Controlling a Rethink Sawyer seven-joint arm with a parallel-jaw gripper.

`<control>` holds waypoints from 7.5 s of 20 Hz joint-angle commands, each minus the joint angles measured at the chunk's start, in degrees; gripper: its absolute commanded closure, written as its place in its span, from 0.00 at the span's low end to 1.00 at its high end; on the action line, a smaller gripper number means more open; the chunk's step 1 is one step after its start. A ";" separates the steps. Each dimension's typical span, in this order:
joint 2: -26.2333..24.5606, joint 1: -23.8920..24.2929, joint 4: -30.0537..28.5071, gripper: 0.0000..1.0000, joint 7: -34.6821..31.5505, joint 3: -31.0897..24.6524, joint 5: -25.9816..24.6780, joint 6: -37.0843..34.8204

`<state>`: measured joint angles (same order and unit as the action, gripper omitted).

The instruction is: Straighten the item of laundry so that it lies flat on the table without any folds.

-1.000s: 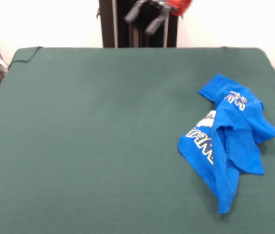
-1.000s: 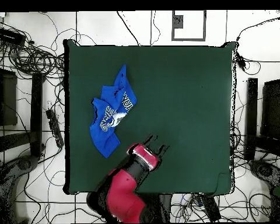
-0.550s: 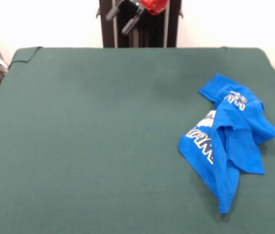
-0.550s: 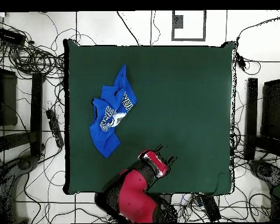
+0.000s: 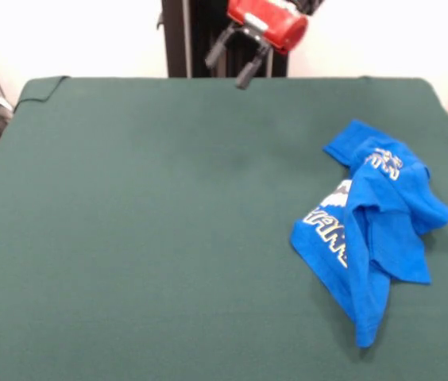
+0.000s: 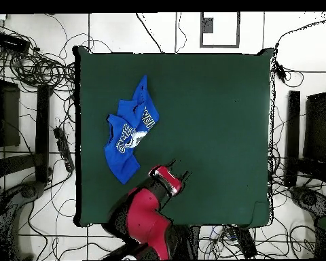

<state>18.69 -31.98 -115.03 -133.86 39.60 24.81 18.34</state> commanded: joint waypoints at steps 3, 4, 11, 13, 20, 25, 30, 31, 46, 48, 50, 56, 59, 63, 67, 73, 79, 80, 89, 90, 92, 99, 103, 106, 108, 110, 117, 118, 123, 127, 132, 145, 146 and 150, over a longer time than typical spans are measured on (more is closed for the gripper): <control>-5.04 0.55 11.51 0.00 -6.84 -14.17 4.58 -9.46; -5.42 0.50 12.21 0.00 -6.84 -14.46 4.99 -9.57; -10.06 -3.65 17.04 0.00 -9.18 -13.69 13.19 -12.65; -11.84 -5.36 18.46 0.00 -9.61 -12.64 16.01 -14.11; -16.47 -8.91 21.99 0.00 -11.11 -11.69 23.37 -16.96; -14.02 -6.62 22.43 0.00 -10.92 -16.57 22.23 -15.62; -12.76 -6.15 23.79 0.00 -10.09 -17.31 22.08 -18.11; -13.06 -6.73 24.18 0.00 -10.34 -16.55 22.86 -18.97; -15.17 -9.03 27.87 0.00 -8.59 -10.35 23.41 -13.03; -15.26 -8.64 28.36 0.00 -8.93 -11.52 22.86 -10.92; -15.70 -9.20 28.69 0.00 -9.49 -11.89 23.19 -9.63; -14.26 -6.01 28.92 0.00 -11.20 -16.90 17.19 -1.65; -14.28 -1.23 30.46 0.00 -14.76 -23.05 8.18 5.88; -15.00 5.09 33.50 0.00 -17.51 -31.76 -2.45 10.67; -14.63 7.31 33.19 0.00 -15.88 -34.97 -4.24 10.98; -14.54 10.02 33.22 0.00 -13.19 -37.97 -6.93 12.86; -12.63 4.64 27.98 0.00 -4.73 -29.60 5.25 -0.43; -12.39 4.35 27.07 0.00 -4.60 -28.94 6.38 -3.87; -18.20 1.07 27.95 1.00 -3.74 -16.36 8.00 -22.84; -18.63 0.75 28.35 1.00 -3.78 -15.66 8.01 -23.59; -19.48 0.12 29.15 1.00 -3.86 -14.27 8.01 -25.09; -20.36 0.38 30.65 1.00 -4.36 -13.08 5.92 -25.56; -20.93 -0.10 30.71 1.00 -4.89 -11.54 6.22 -26.90; -22.04 -1.17 31.34 1.00 -4.82 -8.69 6.17 -29.46; -23.49 -2.50 31.75 1.00 -5.60 -5.59 6.59 -32.72; -24.75 -3.44 31.87 1.00 -6.47 -3.06 6.73 -35.36; -31.02 -7.06 31.36 1.00 -11.37 6.01 7.81 -37.93; -31.27 -7.14 31.15 1.00 -11.41 6.34 7.67 -37.22; -32.30 -6.47 30.01 1.00 -10.96 7.03 7.34 -31.53; -32.25 -5.01 29.91 1.00 -10.11 6.10 7.04 -27.40; -33.27 -4.20 29.80 1.00 -9.76 6.86 6.84 -23.56; -40.34 -5.41 26.89 1.00 -9.76 16.38 9.11 -10.88; -40.79 -5.12 26.97 1.00 -9.63 16.82 9.49 -9.81; -41.86 -2.68 27.36 1.00 -8.66 18.37 10.15 -3.63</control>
<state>-19.61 -36.98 -87.16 -133.88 58.14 32.20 7.50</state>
